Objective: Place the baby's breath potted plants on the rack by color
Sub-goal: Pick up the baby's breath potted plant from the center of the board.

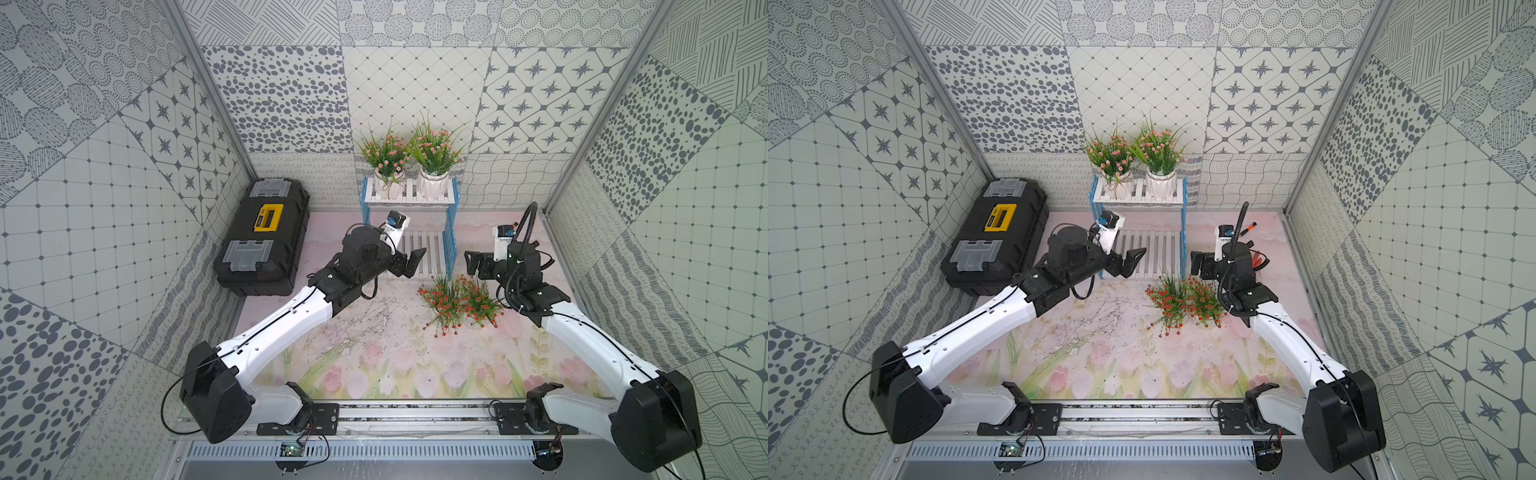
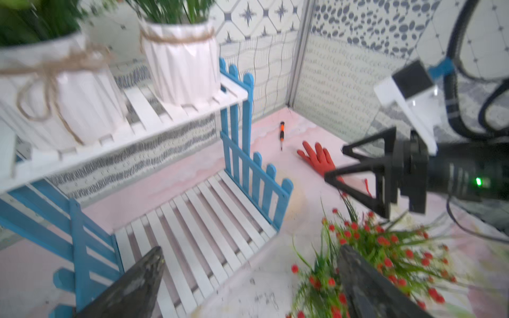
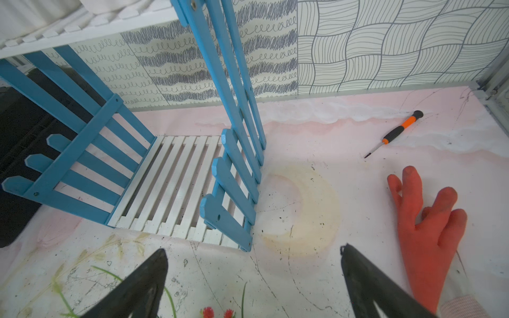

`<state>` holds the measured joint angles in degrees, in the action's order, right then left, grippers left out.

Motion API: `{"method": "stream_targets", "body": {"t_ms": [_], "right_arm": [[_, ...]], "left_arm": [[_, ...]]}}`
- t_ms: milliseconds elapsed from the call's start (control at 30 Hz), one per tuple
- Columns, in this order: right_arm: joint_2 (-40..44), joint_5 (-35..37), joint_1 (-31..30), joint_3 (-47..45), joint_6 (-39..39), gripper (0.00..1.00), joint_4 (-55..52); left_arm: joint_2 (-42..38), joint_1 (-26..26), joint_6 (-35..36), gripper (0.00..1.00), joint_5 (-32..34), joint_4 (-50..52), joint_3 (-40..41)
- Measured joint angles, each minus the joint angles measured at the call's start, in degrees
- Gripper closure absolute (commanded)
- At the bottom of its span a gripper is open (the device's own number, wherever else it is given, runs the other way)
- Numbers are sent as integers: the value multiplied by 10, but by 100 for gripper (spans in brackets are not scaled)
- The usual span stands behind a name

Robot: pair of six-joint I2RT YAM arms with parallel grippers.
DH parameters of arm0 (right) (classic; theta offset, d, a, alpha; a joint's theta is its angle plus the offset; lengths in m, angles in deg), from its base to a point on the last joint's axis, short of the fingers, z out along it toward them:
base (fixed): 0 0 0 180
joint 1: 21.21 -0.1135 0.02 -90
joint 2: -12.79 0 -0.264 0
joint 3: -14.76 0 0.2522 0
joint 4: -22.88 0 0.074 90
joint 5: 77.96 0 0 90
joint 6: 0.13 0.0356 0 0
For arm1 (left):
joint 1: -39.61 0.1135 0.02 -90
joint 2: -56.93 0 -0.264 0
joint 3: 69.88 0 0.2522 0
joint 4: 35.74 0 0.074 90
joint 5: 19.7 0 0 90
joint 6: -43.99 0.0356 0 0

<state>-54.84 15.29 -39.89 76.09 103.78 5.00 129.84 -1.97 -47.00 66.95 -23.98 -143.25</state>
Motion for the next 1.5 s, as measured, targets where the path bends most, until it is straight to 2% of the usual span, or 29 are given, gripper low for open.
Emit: {"method": "stream_targets", "body": {"t_ms": [300,400,633,733,867,1033,1133,1300,1500], "right_arm": [[12,0,-4,21,-2,2,-38],[52,26,-35,9,-2,2,-75],[236,161,-244,-88,28,2,-141],[315,227,-314,-142,73,2,-178],[369,312,-390,-187,127,2,-237],[349,374,-408,-198,192,2,-292],[333,402,-444,-212,221,2,-290],[296,410,-469,-228,233,2,-280],[238,417,-472,-229,296,2,-271]], "left_arm": [[-77,-31,-59,2,0,-44,177],[-83,-37,-81,2,9,-47,209],[-102,-42,-109,2,43,-47,245],[-111,-42,-114,2,55,-47,249],[-122,-42,-119,2,67,-47,255],[-134,-42,-125,2,78,-46,260],[-137,-42,-127,2,85,-46,261],[-134,-42,-129,2,97,-47,262],[-121,-42,-135,2,103,-47,263]]}}
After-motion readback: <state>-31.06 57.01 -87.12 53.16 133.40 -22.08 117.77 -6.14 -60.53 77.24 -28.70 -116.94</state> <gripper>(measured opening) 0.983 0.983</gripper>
